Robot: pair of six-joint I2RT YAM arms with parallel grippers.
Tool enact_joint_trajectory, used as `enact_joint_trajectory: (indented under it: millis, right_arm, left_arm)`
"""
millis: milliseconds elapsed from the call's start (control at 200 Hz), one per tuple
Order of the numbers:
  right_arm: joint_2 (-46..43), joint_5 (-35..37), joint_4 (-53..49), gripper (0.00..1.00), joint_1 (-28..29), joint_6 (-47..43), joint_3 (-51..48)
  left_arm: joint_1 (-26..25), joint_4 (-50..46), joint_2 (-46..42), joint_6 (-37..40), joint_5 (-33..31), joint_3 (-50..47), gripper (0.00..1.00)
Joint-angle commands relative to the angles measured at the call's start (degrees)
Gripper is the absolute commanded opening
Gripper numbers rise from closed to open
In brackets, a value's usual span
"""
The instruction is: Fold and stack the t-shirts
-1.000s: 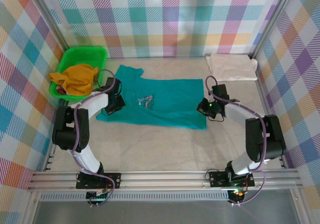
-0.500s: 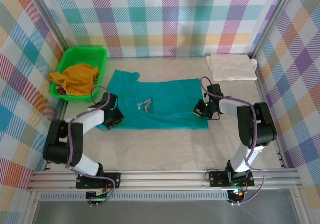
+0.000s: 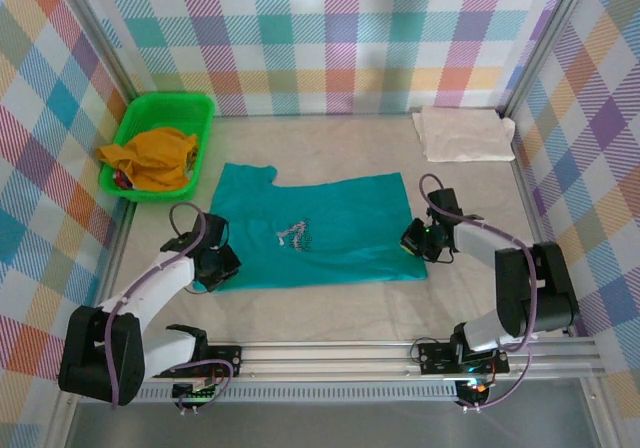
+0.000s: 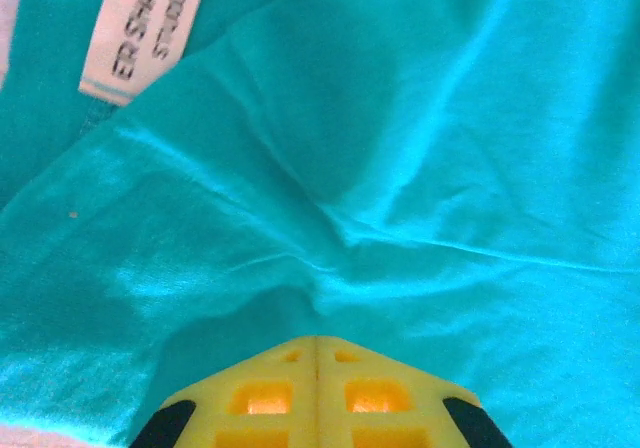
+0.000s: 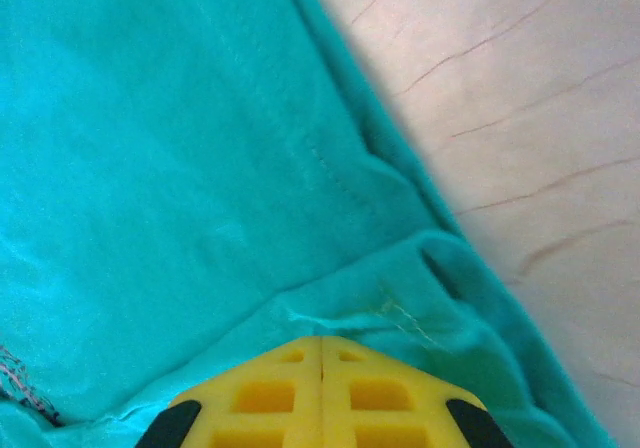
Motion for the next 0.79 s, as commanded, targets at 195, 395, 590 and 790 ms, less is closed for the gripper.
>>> enact_joint_trajectory:
  millis: [195, 395, 590, 790]
  right_arm:
    - [-0.9, -2.3, 1.6, 0.11, -0.8, -3.7, 9.6]
    - [5.2, -5.5, 1.2, 0.26, -0.7, -12.9, 20.5]
    - [10.8, -7.9, -1.8, 0.26, -0.8, -15.3, 27.0]
    - [10.3, -9.1, 0.6, 0.25, -0.8, -14.7, 24.8]
  left_arm:
    - [-0.5, -5.3, 17.6, 14.4, -6.0, 32.9, 0.2]
    - [-0.1, -9.5, 39.6, 19.6, -13.9, 55.6, 0.25]
    - [1.2, -14.1, 55.7, 20.3, -21.2, 72.5, 0.32]
    - [2.7, -16.2, 64.9, 19.5, -23.8, 82.5, 0.46]
